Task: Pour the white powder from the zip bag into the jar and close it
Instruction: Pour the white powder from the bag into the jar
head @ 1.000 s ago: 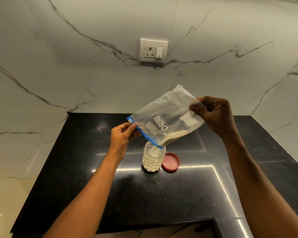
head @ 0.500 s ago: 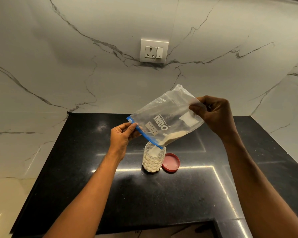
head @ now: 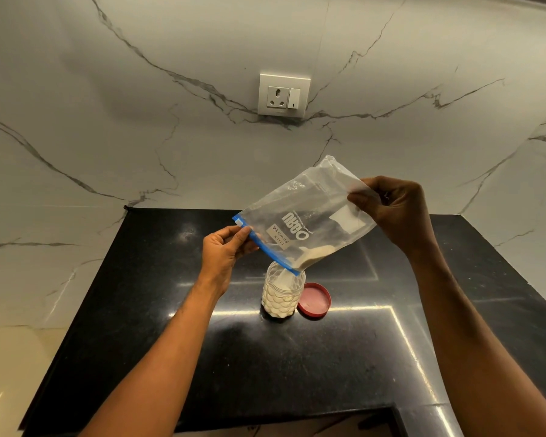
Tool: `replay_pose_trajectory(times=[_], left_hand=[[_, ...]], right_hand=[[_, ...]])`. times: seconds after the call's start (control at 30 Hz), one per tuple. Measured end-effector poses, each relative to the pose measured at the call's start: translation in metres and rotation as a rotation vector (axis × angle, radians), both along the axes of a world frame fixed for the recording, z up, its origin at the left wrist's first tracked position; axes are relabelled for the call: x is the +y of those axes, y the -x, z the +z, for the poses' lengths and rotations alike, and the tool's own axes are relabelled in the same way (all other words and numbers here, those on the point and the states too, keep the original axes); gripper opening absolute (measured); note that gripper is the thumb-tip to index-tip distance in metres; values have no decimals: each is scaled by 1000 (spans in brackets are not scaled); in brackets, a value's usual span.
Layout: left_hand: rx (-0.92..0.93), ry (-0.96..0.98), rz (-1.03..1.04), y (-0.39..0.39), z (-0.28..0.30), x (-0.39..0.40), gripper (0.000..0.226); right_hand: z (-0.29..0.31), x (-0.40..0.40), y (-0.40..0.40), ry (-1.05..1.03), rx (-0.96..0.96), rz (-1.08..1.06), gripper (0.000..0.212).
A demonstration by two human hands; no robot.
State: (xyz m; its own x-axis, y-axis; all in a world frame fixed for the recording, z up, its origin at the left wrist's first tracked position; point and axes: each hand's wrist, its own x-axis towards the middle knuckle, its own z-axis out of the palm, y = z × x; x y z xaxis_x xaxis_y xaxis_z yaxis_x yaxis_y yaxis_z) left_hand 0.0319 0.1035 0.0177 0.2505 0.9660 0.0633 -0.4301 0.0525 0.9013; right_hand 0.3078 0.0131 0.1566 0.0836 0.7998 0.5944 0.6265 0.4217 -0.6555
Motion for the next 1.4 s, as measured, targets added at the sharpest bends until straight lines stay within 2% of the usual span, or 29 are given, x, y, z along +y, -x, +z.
replay_pose_trajectory(times=[1.4], left_hand=[[-19,1,6,0,-4,1,30]], right_hand=[[6,3,4,-6,-62,6,15]])
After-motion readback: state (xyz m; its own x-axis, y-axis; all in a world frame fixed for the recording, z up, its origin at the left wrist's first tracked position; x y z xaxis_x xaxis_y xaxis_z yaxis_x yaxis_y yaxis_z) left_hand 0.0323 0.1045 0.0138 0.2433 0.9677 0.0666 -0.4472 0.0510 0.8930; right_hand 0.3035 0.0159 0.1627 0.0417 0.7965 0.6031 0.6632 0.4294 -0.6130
